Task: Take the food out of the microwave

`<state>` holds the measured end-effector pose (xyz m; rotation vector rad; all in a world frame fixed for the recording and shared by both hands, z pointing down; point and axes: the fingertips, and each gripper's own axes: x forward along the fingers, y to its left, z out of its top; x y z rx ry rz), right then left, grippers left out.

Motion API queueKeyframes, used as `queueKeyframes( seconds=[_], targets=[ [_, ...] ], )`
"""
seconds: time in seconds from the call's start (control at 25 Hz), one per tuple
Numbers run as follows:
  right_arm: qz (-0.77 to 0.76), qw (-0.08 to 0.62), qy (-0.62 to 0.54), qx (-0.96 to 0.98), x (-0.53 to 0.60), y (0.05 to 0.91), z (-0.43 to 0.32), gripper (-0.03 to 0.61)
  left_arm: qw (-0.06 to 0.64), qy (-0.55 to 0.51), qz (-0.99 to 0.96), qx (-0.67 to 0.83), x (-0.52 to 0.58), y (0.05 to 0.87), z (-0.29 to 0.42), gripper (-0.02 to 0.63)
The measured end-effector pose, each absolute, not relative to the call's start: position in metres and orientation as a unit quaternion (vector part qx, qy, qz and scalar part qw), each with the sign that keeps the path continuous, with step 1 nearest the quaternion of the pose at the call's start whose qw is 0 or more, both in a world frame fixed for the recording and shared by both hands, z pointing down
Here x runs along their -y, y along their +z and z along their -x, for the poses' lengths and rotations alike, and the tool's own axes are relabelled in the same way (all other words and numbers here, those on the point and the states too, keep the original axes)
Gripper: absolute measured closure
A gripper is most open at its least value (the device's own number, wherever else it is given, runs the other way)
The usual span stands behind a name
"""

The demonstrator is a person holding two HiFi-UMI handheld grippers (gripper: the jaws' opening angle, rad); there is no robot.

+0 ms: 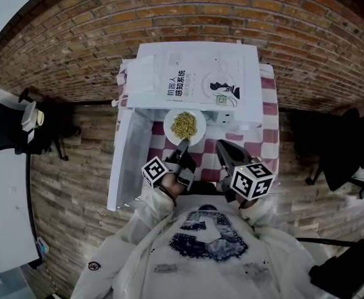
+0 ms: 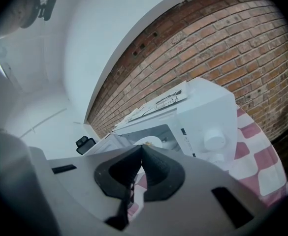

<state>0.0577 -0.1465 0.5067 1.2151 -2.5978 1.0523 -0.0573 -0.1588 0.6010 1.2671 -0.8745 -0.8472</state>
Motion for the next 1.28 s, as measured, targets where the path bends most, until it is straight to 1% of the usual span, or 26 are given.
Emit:
queueKeyframes(
  seconds=[0.6, 0.8, 1.28],
  targets=[
    [-0.421, 0.034, 0.348, 0.837, 0.126, 0.499, -0.020, 0.565, 0.663, -0.362, -0.555, 0.348, 0.123, 0.559, 0.072, 0.595],
    [-0.429, 0.031, 0.334, 0.839, 0.115, 0.490, -0.009, 0.565, 0.670, -0.348, -0.560, 0.340, 0.105, 0.543, 0.078, 0.595],
    [-0.450, 0.027, 0.294, 0.843, 0.089, 0.468, 0.001, 0.565, 0.672, -0.354, -0.567, 0.317, 0.080, 0.513, 0.083, 0.595]
  ],
)
